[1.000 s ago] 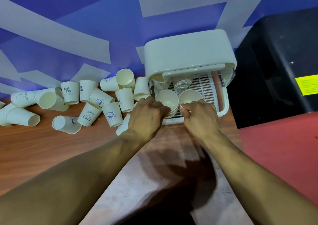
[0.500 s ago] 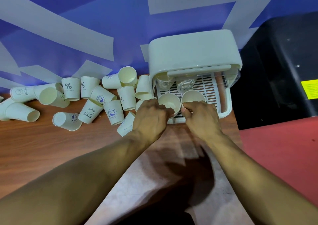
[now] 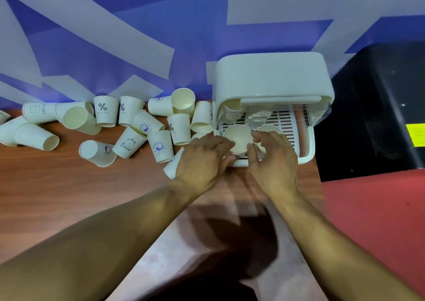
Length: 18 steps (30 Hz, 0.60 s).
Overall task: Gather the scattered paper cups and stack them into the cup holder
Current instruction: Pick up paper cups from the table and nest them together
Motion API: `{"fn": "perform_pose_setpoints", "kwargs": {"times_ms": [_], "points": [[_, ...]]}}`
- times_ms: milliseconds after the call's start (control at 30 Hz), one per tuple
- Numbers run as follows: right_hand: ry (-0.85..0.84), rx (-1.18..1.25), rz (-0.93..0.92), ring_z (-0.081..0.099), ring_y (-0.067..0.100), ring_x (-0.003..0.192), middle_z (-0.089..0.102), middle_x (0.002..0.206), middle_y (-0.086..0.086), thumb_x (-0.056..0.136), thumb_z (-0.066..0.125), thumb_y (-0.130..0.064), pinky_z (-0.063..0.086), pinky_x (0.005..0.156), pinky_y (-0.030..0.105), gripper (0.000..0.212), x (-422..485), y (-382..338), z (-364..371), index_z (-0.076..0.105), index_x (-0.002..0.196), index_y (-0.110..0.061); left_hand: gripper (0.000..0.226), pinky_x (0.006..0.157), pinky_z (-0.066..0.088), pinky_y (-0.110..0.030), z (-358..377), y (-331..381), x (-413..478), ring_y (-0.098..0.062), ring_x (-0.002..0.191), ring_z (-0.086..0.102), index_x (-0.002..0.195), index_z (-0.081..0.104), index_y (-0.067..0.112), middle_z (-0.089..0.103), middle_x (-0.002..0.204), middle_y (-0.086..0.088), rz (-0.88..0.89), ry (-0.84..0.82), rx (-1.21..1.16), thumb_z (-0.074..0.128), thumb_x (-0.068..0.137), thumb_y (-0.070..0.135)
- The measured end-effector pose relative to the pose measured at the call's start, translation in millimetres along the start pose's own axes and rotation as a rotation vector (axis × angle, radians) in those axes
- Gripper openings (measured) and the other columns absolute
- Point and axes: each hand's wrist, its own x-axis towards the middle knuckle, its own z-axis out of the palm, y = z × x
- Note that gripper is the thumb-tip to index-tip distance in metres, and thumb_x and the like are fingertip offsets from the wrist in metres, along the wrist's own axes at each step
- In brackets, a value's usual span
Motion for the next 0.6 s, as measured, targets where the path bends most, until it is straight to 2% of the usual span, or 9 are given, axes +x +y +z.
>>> {"fn": "perform_pose_setpoints", "kwargs": {"times_ms": [67, 167, 233, 300, 400, 500, 600], "points": [[0.011, 0.026, -0.047, 0.059, 0.024, 0.087, 0.068, 0.094, 0.001, 0.083, 0.062, -0.022, 0.046, 0.076, 0.033, 0.027, -4, -12, 4, 0.07, 0.108, -0.014, 0.029, 0.071, 0.053, -0.037, -5, -13, -9, -0.025, 0.09, 0.064, 0.113, 0.069, 0.019, 0.068, 0.112, 0.002, -0.088, 0.049, -0.06, 0.064, 0.091, 0.035], [0.016, 0.067, -0.121, 0.061, 0.024, 0.085, 0.068, 0.095, 0.001, 0.085, 0.063, -0.022, 0.049, 0.072, 0.034, 0.023, -7, -35, 15, 0.071, 0.105, -0.014, 0.028, 0.068, 0.051, -0.032, -12, -38, -21, -0.018, 0.091, 0.063, 0.117, 0.066, 0.025, 0.061, 0.117, 0.008, -0.28, 0.029, -0.107, 0.061, 0.093, 0.039], [0.013, 0.078, -0.185, 0.061, 0.025, 0.083, 0.068, 0.093, 0.002, 0.085, 0.065, -0.02, 0.05, 0.069, 0.035, 0.02, -9, -51, 25, 0.071, 0.103, -0.014, 0.025, 0.064, 0.045, -0.027, -15, -56, -29, -0.018, 0.087, 0.064, 0.114, 0.066, 0.025, 0.06, 0.115, 0.007, -0.341, 0.041, -0.094, 0.061, 0.093, 0.038], [-0.012, 0.077, -0.235, 0.062, 0.026, 0.081, 0.067, 0.091, 0.002, 0.083, 0.067, -0.019, 0.051, 0.066, 0.035, 0.019, -11, -68, 34, 0.07, 0.101, -0.014, 0.024, 0.063, 0.049, -0.031, -19, -72, -36, -0.022, 0.09, 0.065, 0.112, 0.067, 0.023, 0.061, 0.116, 0.003, -0.371, 0.053, -0.081, 0.063, 0.092, 0.036], [-0.133, 0.045, -0.253, 0.063, 0.024, 0.078, 0.066, 0.091, 0.0, 0.082, 0.068, -0.021, 0.05, 0.061, 0.031, 0.02, -13, -89, 50, 0.069, 0.101, -0.017, 0.028, 0.067, 0.054, -0.04, -21, -93, -45, -0.024, 0.091, 0.065, 0.116, 0.065, 0.024, 0.06, 0.121, 0.002, -0.477, 0.016, -0.065, 0.062, 0.092, 0.04], [-0.284, -0.033, -0.212, 0.065, 0.028, 0.079, 0.067, 0.095, 0.001, 0.082, 0.066, -0.027, 0.051, 0.059, 0.033, 0.024, -15, -102, 69, 0.068, 0.105, -0.018, 0.033, 0.075, 0.053, -0.039, -22, -110, -50, -0.024, 0.098, 0.063, 0.119, 0.064, 0.022, 0.059, 0.123, 0.001, -0.6, -0.018, -0.096, 0.062, 0.091, 0.039], [-0.434, -0.125, -0.121, 0.065, 0.031, 0.09, 0.065, 0.108, 0.002, 0.087, 0.06, -0.034, 0.053, 0.07, 0.039, 0.035, -17, -105, 90, 0.063, 0.119, -0.02, 0.037, 0.08, 0.048, -0.037, -21, -125, -53, -0.025, 0.106, 0.06, 0.125, 0.061, 0.021, 0.054, 0.129, 0.0, -0.68, -0.082, -0.104, 0.062, 0.091, 0.037]]}}
